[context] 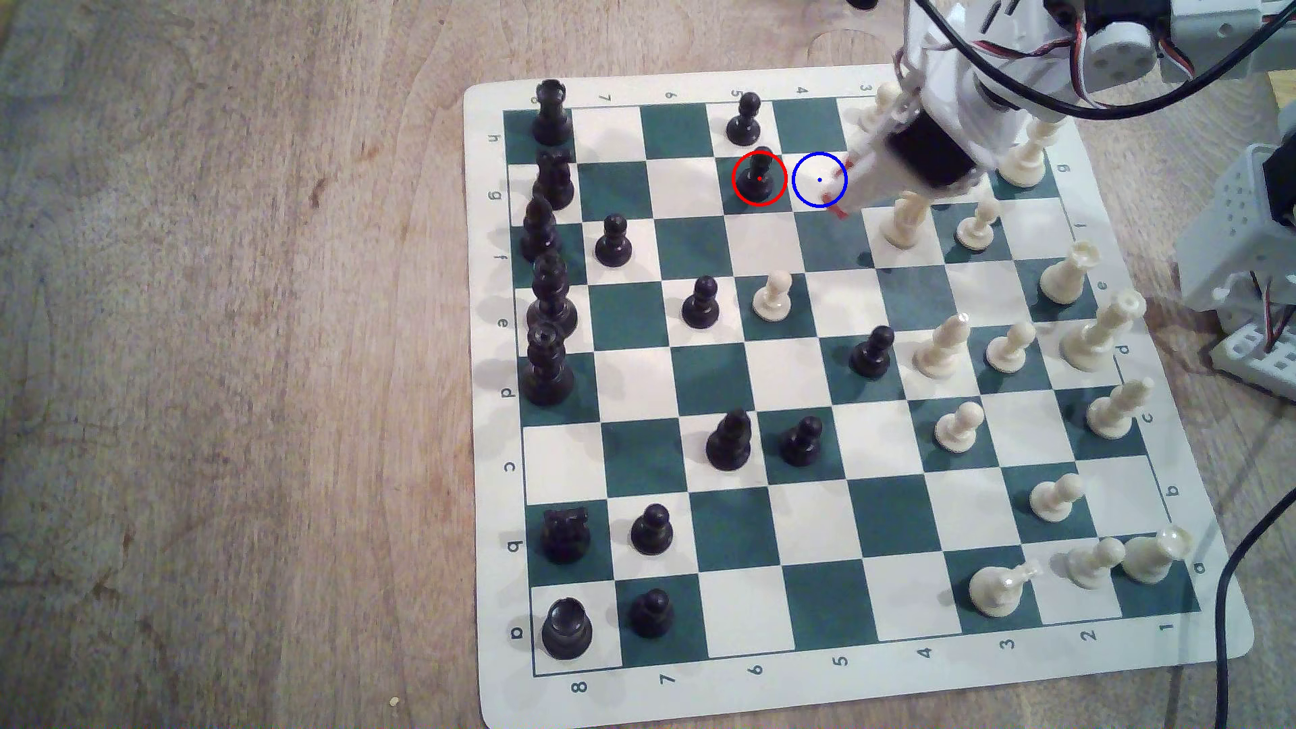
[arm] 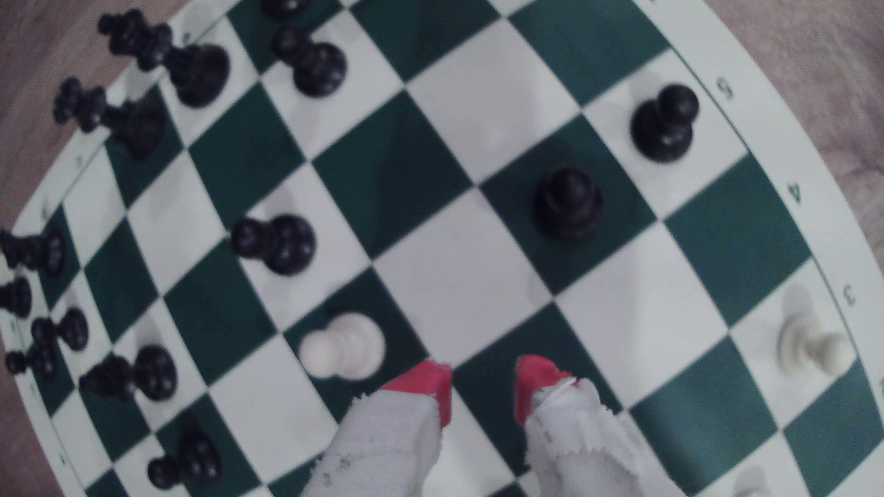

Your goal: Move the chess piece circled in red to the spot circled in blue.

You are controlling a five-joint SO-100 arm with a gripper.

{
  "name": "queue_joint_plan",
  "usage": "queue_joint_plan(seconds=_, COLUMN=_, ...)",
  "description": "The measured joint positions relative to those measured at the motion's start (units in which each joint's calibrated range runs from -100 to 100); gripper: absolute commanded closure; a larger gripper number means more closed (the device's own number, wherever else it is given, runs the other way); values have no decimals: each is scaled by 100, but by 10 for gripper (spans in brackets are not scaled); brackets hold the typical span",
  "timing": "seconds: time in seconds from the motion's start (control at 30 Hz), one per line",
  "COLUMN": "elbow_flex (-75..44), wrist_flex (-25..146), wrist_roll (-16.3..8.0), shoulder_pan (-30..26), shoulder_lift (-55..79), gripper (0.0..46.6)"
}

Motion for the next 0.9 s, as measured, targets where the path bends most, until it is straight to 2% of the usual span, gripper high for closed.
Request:
queue_joint_plan(seconds=0.43, elbow_flex=0, wrist_flex=-861, wrist_roll=342, shoulder_pan=450, shoulder_lift=888, gripper=347)
queue_joint_plan(seconds=0.9, elbow_flex=0, wrist_flex=-1410, wrist_roll=361, shoulder_pan=494, shoulder_lift=1315, gripper=336)
